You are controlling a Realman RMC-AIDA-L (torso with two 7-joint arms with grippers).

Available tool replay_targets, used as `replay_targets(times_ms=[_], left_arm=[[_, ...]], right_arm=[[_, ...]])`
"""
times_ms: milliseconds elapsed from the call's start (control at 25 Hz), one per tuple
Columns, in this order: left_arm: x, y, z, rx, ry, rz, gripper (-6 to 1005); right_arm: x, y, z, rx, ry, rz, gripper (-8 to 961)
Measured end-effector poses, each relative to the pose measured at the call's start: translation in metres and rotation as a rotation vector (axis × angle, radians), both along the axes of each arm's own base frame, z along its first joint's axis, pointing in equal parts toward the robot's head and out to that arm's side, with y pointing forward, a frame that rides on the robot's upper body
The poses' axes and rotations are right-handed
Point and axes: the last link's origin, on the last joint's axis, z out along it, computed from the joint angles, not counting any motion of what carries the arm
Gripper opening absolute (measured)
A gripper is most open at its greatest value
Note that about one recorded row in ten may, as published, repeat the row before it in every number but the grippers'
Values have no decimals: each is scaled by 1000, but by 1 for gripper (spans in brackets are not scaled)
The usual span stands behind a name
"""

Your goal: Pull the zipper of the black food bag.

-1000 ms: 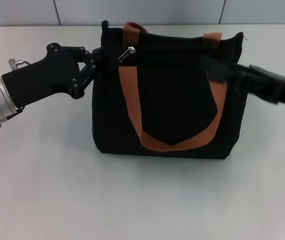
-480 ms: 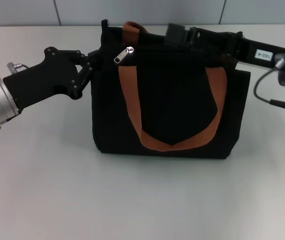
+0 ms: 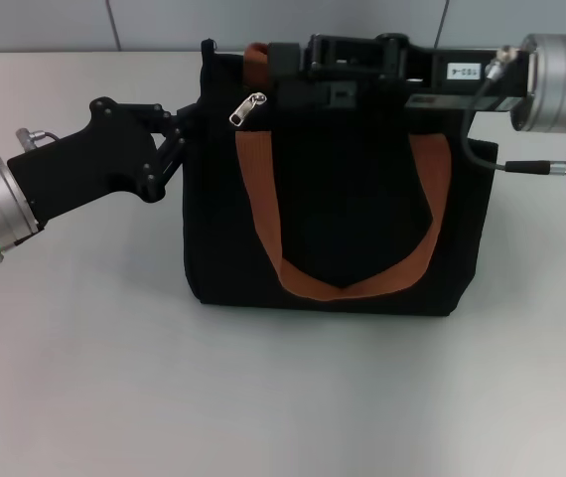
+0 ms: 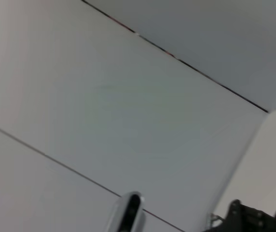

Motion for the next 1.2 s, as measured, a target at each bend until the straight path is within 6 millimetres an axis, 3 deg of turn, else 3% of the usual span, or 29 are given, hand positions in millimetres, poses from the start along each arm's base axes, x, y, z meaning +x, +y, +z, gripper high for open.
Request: replay_targets(times_ms=[640, 800, 1000, 1200], left_arm=[[-1, -2, -4, -2, 0, -3, 26], [-1, -2, -4, -1, -1, -3, 26], [-1, -2, -4, 0, -1, -4, 26], [-1, -2, -3, 3, -3, -1, 24]], right_arm=[[-14, 17, -26, -92, -163, -116, 835], [-12, 18, -26, -90, -162, -133, 723], [-8, 17, -25, -96, -154, -158, 492], [-6, 17, -25, -100, -153, -171, 465]])
